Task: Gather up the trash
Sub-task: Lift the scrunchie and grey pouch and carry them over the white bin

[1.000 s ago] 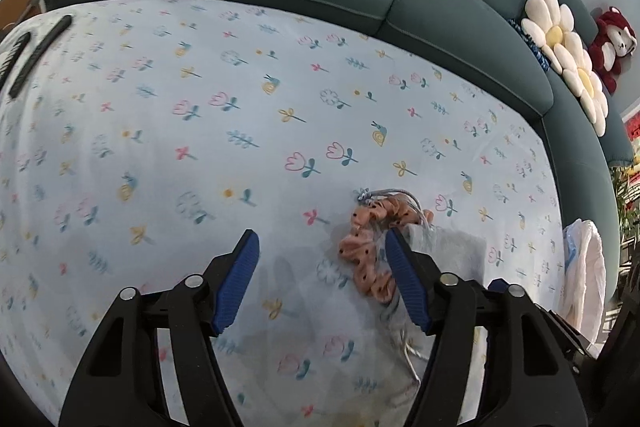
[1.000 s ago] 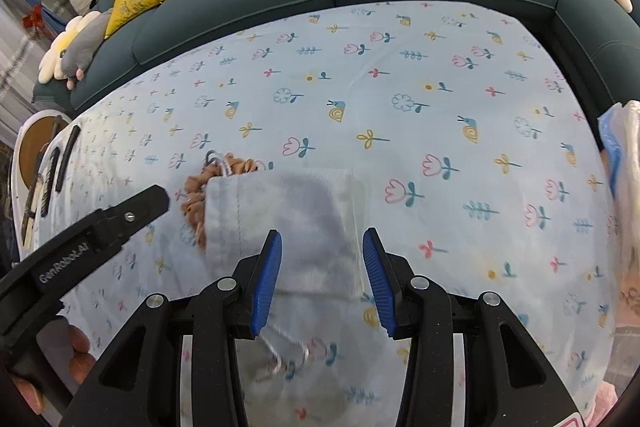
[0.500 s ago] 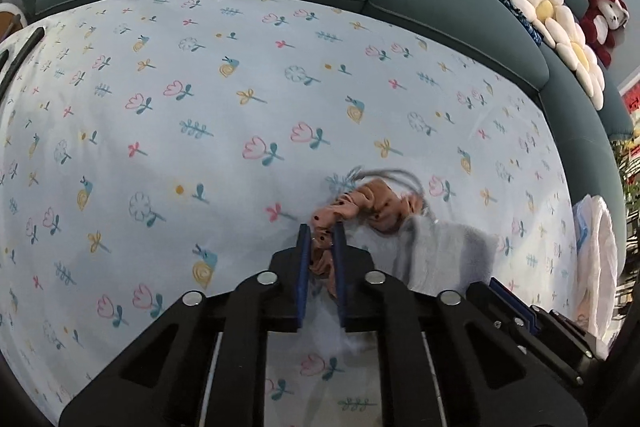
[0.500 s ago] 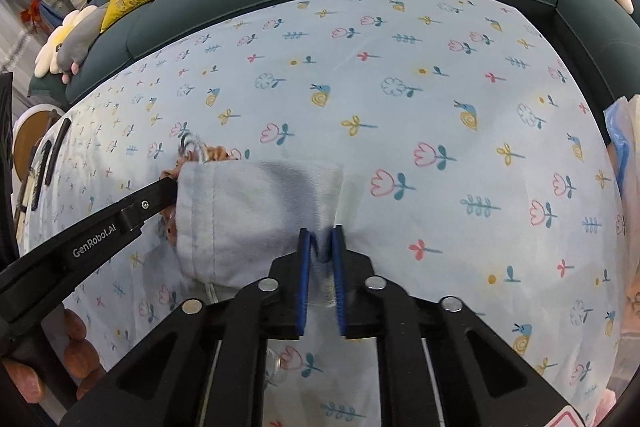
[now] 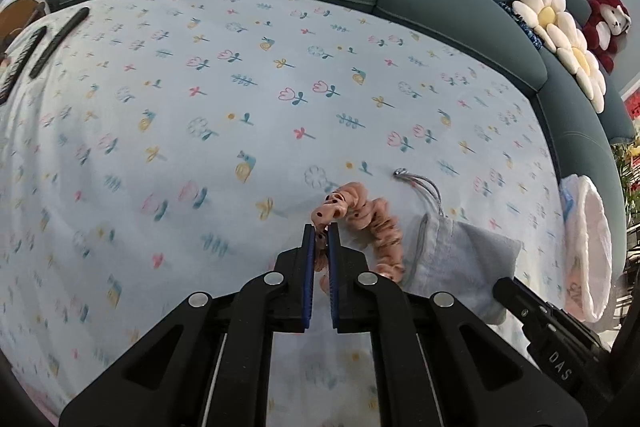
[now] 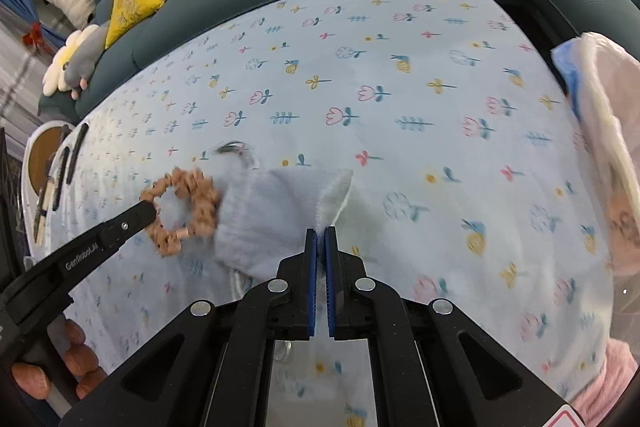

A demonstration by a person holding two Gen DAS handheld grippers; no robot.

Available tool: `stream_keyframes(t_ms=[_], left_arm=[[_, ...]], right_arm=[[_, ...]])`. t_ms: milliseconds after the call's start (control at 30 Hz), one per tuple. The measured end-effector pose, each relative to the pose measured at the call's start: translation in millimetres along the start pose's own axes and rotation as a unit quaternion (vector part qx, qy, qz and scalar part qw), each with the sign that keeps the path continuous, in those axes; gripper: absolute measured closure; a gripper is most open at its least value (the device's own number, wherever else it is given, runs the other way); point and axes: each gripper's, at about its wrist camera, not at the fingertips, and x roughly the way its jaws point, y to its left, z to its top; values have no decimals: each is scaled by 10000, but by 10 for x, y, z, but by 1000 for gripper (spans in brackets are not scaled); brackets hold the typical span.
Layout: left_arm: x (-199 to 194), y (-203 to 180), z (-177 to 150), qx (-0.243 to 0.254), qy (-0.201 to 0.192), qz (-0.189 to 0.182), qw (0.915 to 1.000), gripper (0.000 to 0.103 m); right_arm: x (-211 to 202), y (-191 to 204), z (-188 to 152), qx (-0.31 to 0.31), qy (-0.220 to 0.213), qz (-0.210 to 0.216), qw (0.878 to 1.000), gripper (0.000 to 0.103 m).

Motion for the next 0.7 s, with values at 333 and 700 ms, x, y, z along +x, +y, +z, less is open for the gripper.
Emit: stream_keyframes(t_ms=[333, 700], left_arm=[[-594, -257, -328, 154, -326, -90, 9993, 97], [-1193, -688, -563, 516, -730, -227, 9957, 97]], right_arm=[[-662, -111, -196, 49, -477, 255, 9985, 99], [-1385, -344, -285, 135, -1069, 351, 9936, 99]])
